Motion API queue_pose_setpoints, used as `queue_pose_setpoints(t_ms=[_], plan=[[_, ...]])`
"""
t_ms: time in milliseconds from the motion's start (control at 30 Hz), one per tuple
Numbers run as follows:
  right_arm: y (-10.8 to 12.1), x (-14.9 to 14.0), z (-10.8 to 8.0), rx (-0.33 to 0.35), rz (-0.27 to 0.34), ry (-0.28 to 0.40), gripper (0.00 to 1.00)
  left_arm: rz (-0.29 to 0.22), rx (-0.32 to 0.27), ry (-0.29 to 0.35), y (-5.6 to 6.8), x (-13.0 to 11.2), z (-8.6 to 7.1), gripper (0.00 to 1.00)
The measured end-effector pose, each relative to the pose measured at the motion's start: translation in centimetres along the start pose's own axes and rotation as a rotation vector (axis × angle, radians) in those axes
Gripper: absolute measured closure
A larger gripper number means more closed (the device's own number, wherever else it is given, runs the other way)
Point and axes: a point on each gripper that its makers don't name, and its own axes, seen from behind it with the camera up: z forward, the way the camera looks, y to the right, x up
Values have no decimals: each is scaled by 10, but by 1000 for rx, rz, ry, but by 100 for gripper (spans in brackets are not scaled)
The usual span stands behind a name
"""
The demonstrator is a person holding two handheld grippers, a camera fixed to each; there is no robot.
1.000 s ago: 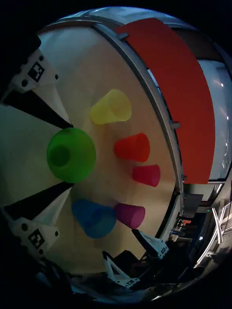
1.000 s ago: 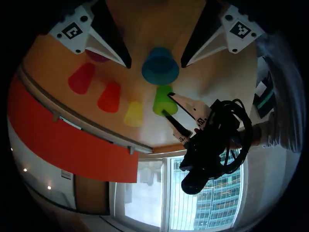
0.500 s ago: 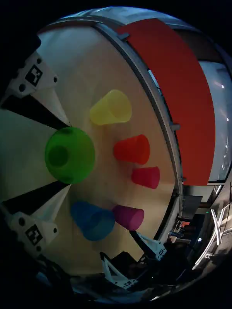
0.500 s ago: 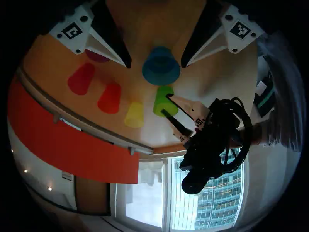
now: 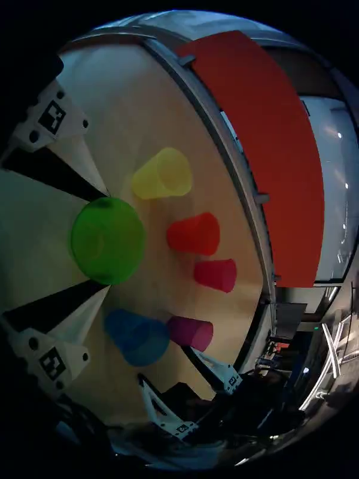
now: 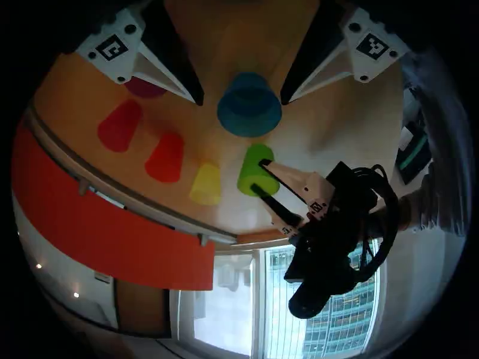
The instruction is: Pour water
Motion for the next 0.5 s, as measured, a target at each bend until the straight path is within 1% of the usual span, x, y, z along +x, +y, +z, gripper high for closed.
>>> queue_pose_setpoints(t_ms=[200,500], plan=[[-2,-5,11,5,-1,-13,0,16,18,22,-1,6,-12,13],[-5,-8,26,8,-6,-29,0,14,37,52,-6,11,-30,13]])
